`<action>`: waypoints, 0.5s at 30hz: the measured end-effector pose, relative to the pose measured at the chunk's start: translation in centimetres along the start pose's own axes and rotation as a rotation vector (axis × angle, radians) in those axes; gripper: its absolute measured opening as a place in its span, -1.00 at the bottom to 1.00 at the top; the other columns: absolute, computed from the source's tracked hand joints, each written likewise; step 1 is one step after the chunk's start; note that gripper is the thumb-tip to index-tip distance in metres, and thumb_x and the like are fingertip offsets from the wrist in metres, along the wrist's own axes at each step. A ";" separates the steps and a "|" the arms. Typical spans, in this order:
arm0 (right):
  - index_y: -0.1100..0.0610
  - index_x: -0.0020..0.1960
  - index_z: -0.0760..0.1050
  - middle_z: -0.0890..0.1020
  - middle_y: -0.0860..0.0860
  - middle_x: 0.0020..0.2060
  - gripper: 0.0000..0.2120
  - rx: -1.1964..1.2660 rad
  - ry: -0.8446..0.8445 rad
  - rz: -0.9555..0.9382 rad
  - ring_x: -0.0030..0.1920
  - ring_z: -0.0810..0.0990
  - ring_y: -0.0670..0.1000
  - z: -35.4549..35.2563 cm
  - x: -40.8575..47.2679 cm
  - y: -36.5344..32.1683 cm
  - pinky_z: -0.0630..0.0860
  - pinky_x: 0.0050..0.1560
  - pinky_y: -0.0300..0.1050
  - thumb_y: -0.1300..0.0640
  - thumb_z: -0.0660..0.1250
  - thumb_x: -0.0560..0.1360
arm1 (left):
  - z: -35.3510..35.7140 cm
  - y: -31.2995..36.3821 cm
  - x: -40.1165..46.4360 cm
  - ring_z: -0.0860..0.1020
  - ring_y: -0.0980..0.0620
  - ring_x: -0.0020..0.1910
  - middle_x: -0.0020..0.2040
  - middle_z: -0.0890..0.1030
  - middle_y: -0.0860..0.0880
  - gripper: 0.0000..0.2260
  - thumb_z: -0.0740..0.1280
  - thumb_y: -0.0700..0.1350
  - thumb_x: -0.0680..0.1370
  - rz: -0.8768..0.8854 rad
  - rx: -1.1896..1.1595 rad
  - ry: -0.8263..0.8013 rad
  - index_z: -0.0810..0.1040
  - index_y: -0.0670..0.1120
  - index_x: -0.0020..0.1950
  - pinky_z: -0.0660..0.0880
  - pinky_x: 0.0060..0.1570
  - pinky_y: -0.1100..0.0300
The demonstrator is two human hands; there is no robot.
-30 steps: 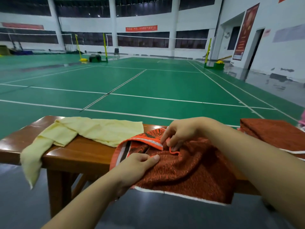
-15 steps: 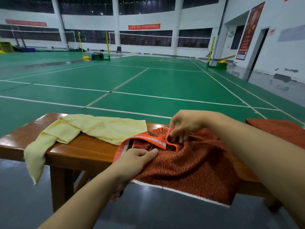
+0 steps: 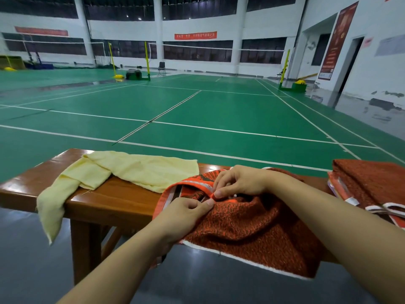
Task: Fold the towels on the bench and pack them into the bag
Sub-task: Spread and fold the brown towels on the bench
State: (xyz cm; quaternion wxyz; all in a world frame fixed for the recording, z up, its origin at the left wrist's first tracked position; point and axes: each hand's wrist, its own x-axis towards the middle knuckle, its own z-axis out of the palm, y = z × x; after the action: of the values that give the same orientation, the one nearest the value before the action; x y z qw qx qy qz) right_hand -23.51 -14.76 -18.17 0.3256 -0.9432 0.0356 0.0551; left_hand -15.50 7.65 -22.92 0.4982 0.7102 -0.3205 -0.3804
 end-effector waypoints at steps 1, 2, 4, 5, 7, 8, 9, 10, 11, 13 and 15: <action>-0.08 -0.06 0.72 0.67 -0.07 0.05 -0.92 -0.028 0.002 -0.010 0.10 0.62 -0.05 0.1 0.0 0.1 0.53 0.25 0.01 -0.05 0.47 0.52 | 0.0 0.0 0.1 0.41 -0.09 -0.25 -0.21 0.51 -0.13 -0.49 0.36 0.31 0.52 0.001 -0.001 0.002 0.64 -0.18 -0.13 0.31 -0.16 0.05; -0.11 -0.05 0.72 0.68 -0.11 0.01 -0.92 -0.050 0.004 -0.008 0.07 0.63 -0.08 0.2 0.0 0.2 0.53 0.23 -0.01 -0.07 0.47 0.51 | -0.1 -0.1 0.1 0.41 -0.08 -0.25 -0.21 0.51 -0.12 -0.49 0.37 0.32 0.51 0.004 -0.002 0.000 0.64 -0.15 -0.14 0.30 -0.16 0.05; -0.09 0.02 0.72 0.70 -0.22 -0.10 -0.89 -0.062 0.012 0.017 -0.04 0.63 -0.23 0.4 0.0 0.0 0.53 0.13 -0.22 -0.03 0.47 0.52 | -0.1 -0.3 0.2 0.42 -0.08 -0.24 -0.21 0.52 -0.12 -0.37 0.38 0.39 0.45 0.013 0.003 -0.006 0.61 -0.24 -0.11 0.29 -0.15 0.04; -0.07 0.06 0.72 0.70 -0.27 -0.12 -0.87 -0.065 0.012 0.022 -0.07 0.62 -0.27 0.5 0.0 -0.1 0.50 0.10 -0.29 -0.01 0.47 0.52 | -0.1 -0.3 0.2 0.42 -0.08 -0.24 -0.20 0.53 -0.12 -0.30 0.39 0.43 0.40 0.017 0.007 -0.006 0.60 -0.27 -0.07 0.29 -0.14 0.03; -0.07 0.09 0.72 0.72 -0.25 -0.07 -0.85 -0.072 0.002 0.004 -0.01 0.64 -0.24 0.6 0.1 -0.2 0.50 0.16 -0.27 0.00 0.47 0.53 | -0.2 -0.4 0.3 0.43 -0.08 -0.23 -0.20 0.53 -0.11 -0.27 0.38 0.46 0.35 0.024 0.013 -0.016 0.60 -0.25 -0.07 0.30 -0.13 0.03; -0.06 0.09 0.72 0.72 -0.21 -0.04 -0.84 -0.069 -0.011 -0.007 0.01 0.65 -0.23 0.7 0.1 -0.3 0.51 0.17 -0.26 0.00 0.46 0.53 | -0.2 -0.4 0.3 0.42 -0.08 -0.23 -0.20 0.52 -0.11 -0.28 0.38 0.47 0.34 0.026 0.020 -0.018 0.60 -0.23 -0.10 0.30 -0.14 0.02; -0.05 0.10 0.72 0.72 -0.18 -0.03 -0.84 -0.080 -0.023 -0.017 -0.01 0.62 -0.26 0.7 0.1 -0.4 0.49 0.14 -0.30 0.00 0.46 0.53 | -0.2 -0.3 0.2 0.40 -0.08 -0.24 -0.21 0.50 -0.11 -0.31 0.37 0.48 0.33 0.028 0.029 -0.015 0.62 -0.19 -0.13 0.28 -0.14 0.02; -0.04 0.10 0.72 0.69 -0.16 -0.02 -0.84 -0.116 -0.026 -0.025 -0.05 0.57 -0.31 0.8 0.2 -0.4 0.43 0.09 -0.39 0.01 0.45 0.54 | -0.2 -0.3 0.2 0.38 -0.09 -0.24 -0.22 0.48 -0.11 -0.35 0.37 0.49 0.33 0.031 0.023 -0.013 0.62 -0.13 -0.14 0.27 -0.14 0.01; -0.04 0.10 0.71 0.64 -0.13 0.00 -0.84 -0.170 -0.018 -0.031 -0.07 0.51 -0.34 0.8 0.2 -0.5 0.38 0.05 -0.45 0.00 0.45 0.54 | -0.2 -0.2 0.2 0.36 -0.09 -0.24 -0.22 0.45 -0.11 -0.40 0.38 0.48 0.34 0.032 0.013 -0.012 0.60 -0.07 -0.14 0.25 -0.15 0.01; -0.07 0.10 0.71 0.54 -0.11 0.07 -0.83 -0.261 0.025 -0.044 -0.04 0.43 -0.36 0.9 0.3 -0.4 0.30 -0.01 -0.49 -0.03 0.44 0.54 | -0.1 -0.1 0.1 0.33 -0.08 -0.25 -0.23 0.42 -0.10 -0.50 0.38 0.42 0.43 0.042 0.006 0.005 0.57 -0.04 -0.15 0.24 -0.17 0.02; -0.09 0.11 0.72 0.50 -0.15 0.11 -0.81 -0.308 0.071 -0.058 0.01 0.42 -0.32 1.1 0.2 -0.2 0.29 0.00 -0.46 -0.06 0.43 0.54 | -0.1 -0.1 0.1 0.33 -0.07 -0.26 -0.24 0.41 -0.12 -0.57 0.36 0.34 0.50 0.039 0.011 0.009 0.55 -0.04 -0.18 0.25 -0.23 0.07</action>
State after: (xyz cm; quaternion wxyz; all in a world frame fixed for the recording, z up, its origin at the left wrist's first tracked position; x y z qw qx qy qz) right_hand -23.34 -13.96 -18.93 0.1771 -0.9840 0.0108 0.0169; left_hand -15.42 7.66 -23.00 0.5031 0.7082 -0.3341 -0.3657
